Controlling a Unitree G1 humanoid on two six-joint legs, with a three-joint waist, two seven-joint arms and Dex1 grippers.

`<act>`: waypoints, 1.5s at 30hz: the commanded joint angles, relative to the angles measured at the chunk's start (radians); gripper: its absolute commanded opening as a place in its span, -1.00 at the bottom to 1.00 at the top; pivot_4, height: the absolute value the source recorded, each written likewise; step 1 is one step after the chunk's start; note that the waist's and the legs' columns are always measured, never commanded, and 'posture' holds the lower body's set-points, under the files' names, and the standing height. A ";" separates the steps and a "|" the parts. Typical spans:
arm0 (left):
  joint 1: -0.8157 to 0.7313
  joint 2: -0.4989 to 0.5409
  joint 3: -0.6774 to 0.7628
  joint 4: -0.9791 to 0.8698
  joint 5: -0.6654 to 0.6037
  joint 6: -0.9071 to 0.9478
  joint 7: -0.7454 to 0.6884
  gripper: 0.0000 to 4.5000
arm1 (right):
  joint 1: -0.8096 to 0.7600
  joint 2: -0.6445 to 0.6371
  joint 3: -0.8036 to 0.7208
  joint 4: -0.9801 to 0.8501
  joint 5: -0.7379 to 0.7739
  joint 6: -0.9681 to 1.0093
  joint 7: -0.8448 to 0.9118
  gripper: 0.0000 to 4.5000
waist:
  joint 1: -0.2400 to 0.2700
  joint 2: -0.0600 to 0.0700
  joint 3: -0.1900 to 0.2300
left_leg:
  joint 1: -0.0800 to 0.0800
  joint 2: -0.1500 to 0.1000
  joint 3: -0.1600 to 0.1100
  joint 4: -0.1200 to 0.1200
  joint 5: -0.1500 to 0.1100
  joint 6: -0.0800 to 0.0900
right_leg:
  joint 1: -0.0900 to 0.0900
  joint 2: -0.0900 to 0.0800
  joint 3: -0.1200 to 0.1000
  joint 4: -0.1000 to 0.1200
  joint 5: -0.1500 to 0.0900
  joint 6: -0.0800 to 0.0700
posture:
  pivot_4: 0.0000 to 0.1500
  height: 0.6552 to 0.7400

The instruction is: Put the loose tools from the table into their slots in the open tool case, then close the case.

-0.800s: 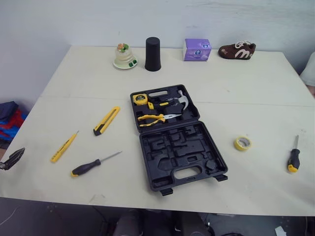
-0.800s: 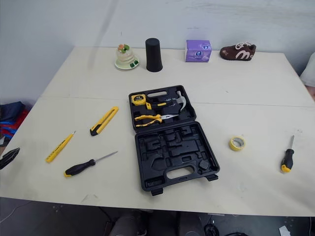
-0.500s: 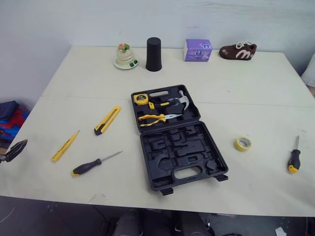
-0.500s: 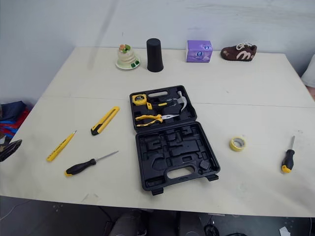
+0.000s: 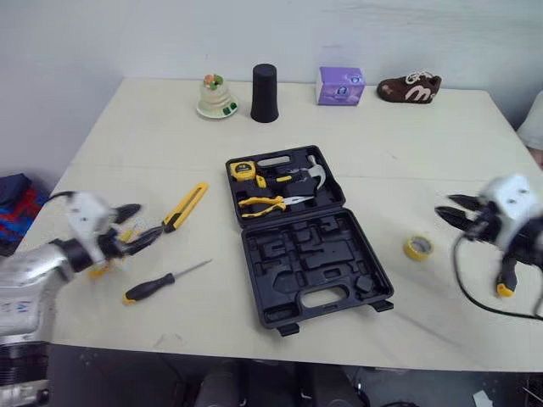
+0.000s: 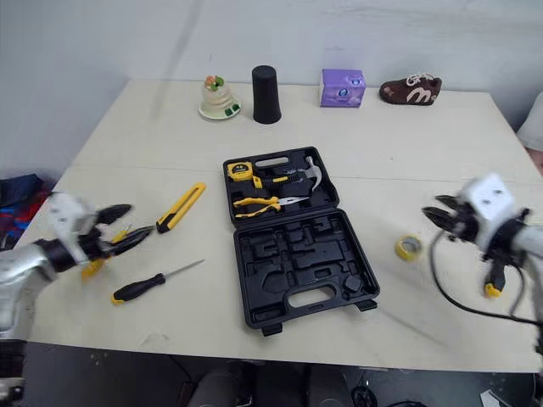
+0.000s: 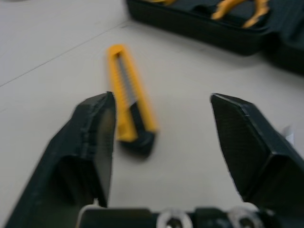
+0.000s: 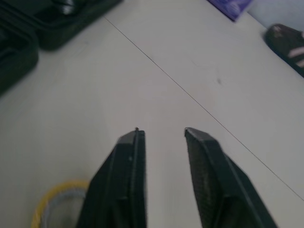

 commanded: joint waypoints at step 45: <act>-0.379 -0.258 -0.486 0.018 0.204 0.223 -0.061 -0.97 | -0.021 0.096 0.200 -0.196 -0.158 0.024 0.278 -1.00 | 0.032 0.000 0.000 | -0.013 0.007 -0.001 0.018 -0.003 0.000 | -0.005 0.011 -0.001 0.000 0.000 0.000 | 1.00 1.00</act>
